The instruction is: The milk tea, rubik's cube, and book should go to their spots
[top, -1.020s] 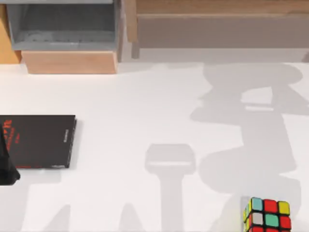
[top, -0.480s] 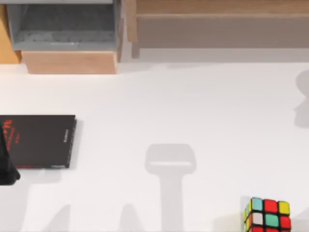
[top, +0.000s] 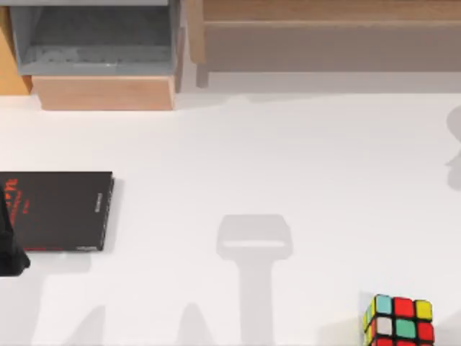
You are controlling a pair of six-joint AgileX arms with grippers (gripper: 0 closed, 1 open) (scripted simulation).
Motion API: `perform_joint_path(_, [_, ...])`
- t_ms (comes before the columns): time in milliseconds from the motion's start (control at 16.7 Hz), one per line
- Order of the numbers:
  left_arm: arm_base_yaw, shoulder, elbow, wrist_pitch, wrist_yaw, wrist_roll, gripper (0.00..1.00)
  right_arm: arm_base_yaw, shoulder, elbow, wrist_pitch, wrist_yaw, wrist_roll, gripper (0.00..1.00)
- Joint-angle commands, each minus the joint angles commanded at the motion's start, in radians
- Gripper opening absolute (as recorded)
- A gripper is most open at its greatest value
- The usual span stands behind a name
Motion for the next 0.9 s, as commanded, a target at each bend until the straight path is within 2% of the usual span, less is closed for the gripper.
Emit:
perform_joint_path(720, [0.000,0.000,0.000,0.000,0.000,0.000,1.00,-0.004,0.098,-0.006,0.103,-0.001,-0.005,0.00])
perform_joint_path(900, [0.000,0.000,0.000,0.000,0.000,0.000,1.00,-0.004,0.098,-0.006,0.103,-0.001,-0.005,0.23])
